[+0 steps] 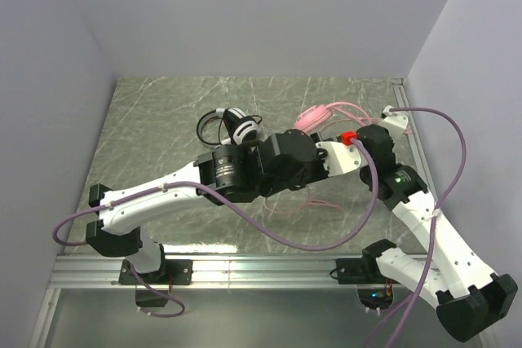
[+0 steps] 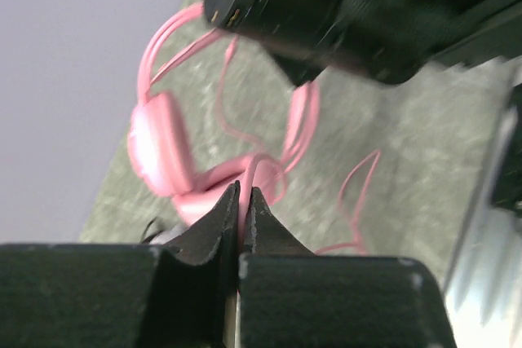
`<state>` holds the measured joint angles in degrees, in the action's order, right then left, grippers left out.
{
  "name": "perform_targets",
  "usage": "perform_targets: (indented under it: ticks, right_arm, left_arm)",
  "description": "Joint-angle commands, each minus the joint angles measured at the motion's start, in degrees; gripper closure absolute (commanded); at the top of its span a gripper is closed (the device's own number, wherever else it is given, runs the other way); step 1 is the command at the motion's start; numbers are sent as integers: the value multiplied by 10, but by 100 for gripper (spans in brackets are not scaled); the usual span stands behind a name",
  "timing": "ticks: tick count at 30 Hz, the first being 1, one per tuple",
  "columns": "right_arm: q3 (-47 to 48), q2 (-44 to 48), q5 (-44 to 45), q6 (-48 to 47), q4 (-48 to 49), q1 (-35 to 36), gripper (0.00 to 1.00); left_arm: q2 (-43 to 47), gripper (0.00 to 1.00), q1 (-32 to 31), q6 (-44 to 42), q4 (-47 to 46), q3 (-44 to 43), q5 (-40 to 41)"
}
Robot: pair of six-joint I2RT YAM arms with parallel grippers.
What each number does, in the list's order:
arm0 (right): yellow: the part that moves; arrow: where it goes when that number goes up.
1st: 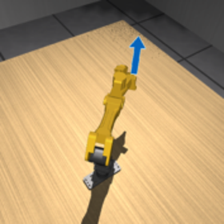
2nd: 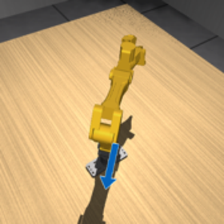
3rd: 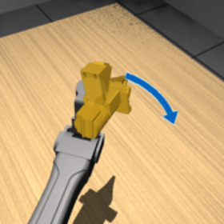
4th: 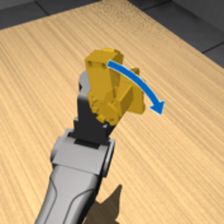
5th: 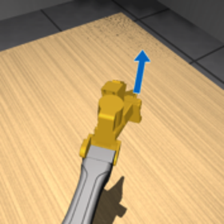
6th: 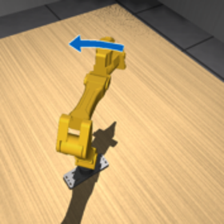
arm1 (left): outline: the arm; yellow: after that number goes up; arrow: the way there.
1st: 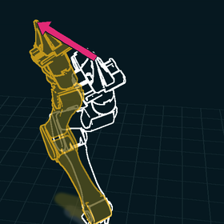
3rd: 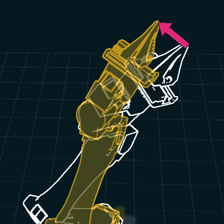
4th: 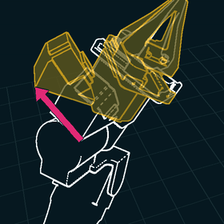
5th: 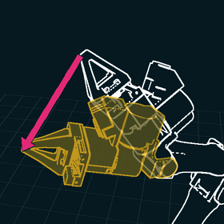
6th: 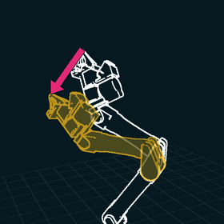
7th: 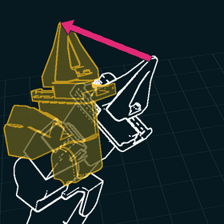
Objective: Wrap the headphones
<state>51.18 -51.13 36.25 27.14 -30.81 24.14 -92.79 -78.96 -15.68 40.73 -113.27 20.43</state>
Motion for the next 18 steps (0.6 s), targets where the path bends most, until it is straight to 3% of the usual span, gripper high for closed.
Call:
perform_targets:
  ticks: [1,10,14,18]
  right_arm:
    - [12,3,-12,14,65,4,100]
    - [13,-1,-41,8,70,4,100]
    - [9,13,-70,-8,81,4,100]
    - [6,27,-120,-29,88,5,100]
  left_arm:
    - [2,100,-4,-31,30,-2,96]
    - [-5,100,-28,-109,1,38,292]
    - [31,100,-28,-116,-26,71,245]
    - [82,99,-27,-175,-115,131,198]
